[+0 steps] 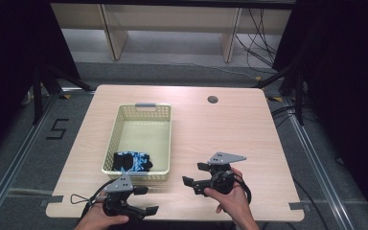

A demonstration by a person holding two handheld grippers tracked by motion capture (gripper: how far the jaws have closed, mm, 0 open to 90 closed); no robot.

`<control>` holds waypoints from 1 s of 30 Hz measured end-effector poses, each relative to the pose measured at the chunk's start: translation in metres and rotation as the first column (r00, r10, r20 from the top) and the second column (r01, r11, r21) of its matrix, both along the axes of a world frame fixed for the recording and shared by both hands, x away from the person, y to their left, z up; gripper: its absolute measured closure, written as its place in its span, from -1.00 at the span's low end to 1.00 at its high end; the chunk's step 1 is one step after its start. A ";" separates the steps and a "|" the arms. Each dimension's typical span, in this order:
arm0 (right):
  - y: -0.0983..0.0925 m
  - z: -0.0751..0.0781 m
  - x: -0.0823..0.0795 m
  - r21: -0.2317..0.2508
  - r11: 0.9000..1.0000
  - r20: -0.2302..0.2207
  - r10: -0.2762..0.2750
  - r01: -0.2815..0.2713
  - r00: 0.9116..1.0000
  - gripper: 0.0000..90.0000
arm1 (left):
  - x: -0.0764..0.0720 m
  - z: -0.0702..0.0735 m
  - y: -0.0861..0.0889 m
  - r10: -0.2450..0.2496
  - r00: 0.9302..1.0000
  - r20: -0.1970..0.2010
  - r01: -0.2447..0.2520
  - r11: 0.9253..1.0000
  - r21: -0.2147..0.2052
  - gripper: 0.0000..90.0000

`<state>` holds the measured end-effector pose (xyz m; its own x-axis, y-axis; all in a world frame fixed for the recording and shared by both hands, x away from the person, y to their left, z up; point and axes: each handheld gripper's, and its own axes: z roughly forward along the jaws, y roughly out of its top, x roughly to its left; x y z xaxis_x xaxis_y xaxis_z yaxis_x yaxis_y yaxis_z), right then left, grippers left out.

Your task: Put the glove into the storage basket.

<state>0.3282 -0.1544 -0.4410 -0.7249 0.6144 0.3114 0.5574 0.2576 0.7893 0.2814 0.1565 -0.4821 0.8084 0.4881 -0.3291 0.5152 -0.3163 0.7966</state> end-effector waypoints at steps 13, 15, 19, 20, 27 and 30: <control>-0.007 -0.019 -0.013 -0.008 1.000 -0.018 -0.004 0.004 1.000 -0.53 | -0.005 -0.008 0.004 -0.019 0.999 0.035 0.016 0.995 0.097 -0.58; -0.006 -0.023 -0.017 0.002 1.000 -0.045 -0.007 0.007 0.999 -0.53 | -0.006 -0.010 0.004 -0.010 0.999 0.041 0.006 0.995 0.095 -0.58; -0.006 -0.028 -0.020 -0.018 1.000 -0.021 0.006 -0.007 1.000 -0.53 | -0.009 -0.013 0.003 0.005 0.999 0.038 -0.008 0.997 0.081 -0.58; -0.006 -0.029 -0.021 -0.021 1.000 -0.019 0.022 -0.023 1.000 -0.53 | -0.010 -0.013 0.003 0.008 0.999 0.033 -0.011 0.996 0.091 -0.58; -0.005 -0.037 -0.027 -0.047 0.998 -0.023 0.027 -0.028 0.999 -0.53 | -0.012 -0.018 0.002 0.010 0.999 0.041 -0.014 0.994 0.105 -0.58; -0.006 -0.040 -0.029 -0.056 0.998 -0.029 0.032 -0.034 0.999 -0.54 | -0.013 -0.020 0.002 0.015 0.998 0.058 -0.021 0.994 0.106 -0.59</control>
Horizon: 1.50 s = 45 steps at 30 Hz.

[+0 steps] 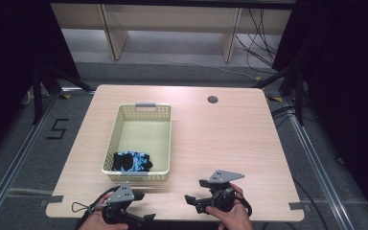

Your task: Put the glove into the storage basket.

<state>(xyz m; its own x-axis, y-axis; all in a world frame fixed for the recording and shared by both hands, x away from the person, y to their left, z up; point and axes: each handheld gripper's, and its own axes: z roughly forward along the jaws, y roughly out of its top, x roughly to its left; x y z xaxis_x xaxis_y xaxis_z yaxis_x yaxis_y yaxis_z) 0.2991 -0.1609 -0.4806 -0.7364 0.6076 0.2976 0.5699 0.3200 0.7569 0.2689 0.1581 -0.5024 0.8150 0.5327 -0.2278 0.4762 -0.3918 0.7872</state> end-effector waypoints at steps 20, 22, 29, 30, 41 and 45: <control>-0.004 -0.013 -0.031 -0.155 0.987 0.039 0.056 -0.049 0.998 -0.56 | -0.012 -0.001 -0.001 -0.005 1.000 0.006 0.005 0.998 0.058 -0.66; -0.005 -0.012 -0.033 -0.155 0.986 0.041 0.062 -0.055 0.997 -0.56 | -0.012 -0.002 -0.001 -0.007 1.000 0.004 0.007 0.999 0.054 -0.66; -0.006 -0.013 -0.036 -0.164 0.984 0.048 0.072 -0.063 0.996 -0.55 | -0.010 -0.002 0.001 0.008 1.000 0.014 -0.009 0.998 0.067 -0.66; -0.005 -0.013 -0.036 -0.164 0.985 0.052 0.069 -0.060 0.996 -0.55 | -0.010 -0.003 0.001 0.021 1.000 0.004 -0.021 0.998 0.058 -0.66; -0.005 -0.015 -0.036 -0.177 0.982 0.045 0.068 -0.059 0.997 -0.56 | -0.009 -0.003 0.001 0.008 1.000 0.006 -0.009 0.998 0.057 -0.66; -0.006 -0.015 -0.034 -0.175 0.983 0.063 0.069 -0.057 0.996 -0.55 | -0.009 -0.004 0.001 0.025 1.000 -0.012 -0.025 0.999 0.048 -0.66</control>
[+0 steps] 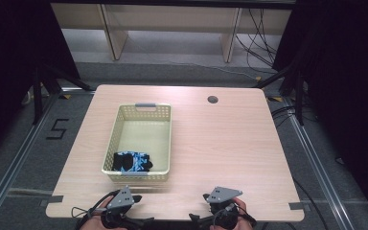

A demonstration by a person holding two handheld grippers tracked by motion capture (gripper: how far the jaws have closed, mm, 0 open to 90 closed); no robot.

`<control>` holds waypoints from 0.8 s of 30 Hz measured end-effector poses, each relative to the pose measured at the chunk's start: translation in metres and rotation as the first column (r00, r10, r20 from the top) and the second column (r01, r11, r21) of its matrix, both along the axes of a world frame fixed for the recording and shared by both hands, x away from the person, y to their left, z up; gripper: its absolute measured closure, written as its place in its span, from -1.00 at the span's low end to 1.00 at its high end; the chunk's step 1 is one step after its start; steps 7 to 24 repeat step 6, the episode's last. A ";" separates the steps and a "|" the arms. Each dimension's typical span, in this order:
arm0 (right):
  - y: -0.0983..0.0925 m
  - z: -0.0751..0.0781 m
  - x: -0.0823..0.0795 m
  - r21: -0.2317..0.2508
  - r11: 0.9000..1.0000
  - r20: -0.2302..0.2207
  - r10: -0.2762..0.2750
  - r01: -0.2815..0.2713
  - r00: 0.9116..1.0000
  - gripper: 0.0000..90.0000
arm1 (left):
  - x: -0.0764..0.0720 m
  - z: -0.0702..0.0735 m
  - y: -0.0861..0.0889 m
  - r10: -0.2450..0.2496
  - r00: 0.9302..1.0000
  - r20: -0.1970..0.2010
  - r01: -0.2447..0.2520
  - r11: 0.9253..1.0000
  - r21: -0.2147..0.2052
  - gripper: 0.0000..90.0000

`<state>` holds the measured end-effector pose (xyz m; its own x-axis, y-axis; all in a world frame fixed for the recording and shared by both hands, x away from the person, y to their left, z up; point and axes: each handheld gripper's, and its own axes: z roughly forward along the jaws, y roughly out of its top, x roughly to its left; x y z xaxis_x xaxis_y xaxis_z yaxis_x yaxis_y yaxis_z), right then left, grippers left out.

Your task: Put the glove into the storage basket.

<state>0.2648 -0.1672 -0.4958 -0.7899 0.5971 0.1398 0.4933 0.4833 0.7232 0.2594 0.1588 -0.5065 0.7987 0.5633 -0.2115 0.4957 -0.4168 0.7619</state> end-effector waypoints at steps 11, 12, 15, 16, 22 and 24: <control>0.000 0.000 0.000 -0.006 1.000 -0.019 -0.008 0.008 1.000 -0.56 | 0.003 0.001 0.003 -0.024 0.999 0.034 0.023 0.999 0.037 -0.66; 0.000 0.000 0.000 -0.006 1.000 -0.019 -0.008 0.008 1.000 -0.56 | 0.003 0.001 0.003 -0.024 0.999 0.034 0.023 0.999 0.037 -0.66; 0.000 0.000 0.000 -0.006 1.000 -0.019 -0.008 0.008 1.000 -0.56 | 0.003 0.001 0.003 -0.024 0.999 0.034 0.023 0.999 0.037 -0.66; 0.000 0.000 0.000 -0.006 1.000 -0.019 -0.008 0.008 1.000 -0.56 | 0.003 0.001 0.003 -0.024 0.999 0.034 0.023 0.999 0.037 -0.66; 0.000 0.000 0.000 -0.006 1.000 -0.019 -0.008 0.008 1.000 -0.56 | 0.003 0.001 0.003 -0.024 0.999 0.034 0.023 0.999 0.037 -0.66; 0.000 0.000 0.000 -0.006 1.000 -0.019 -0.008 0.008 1.000 -0.56 | 0.003 0.001 0.003 -0.024 0.999 0.034 0.023 0.999 0.037 -0.66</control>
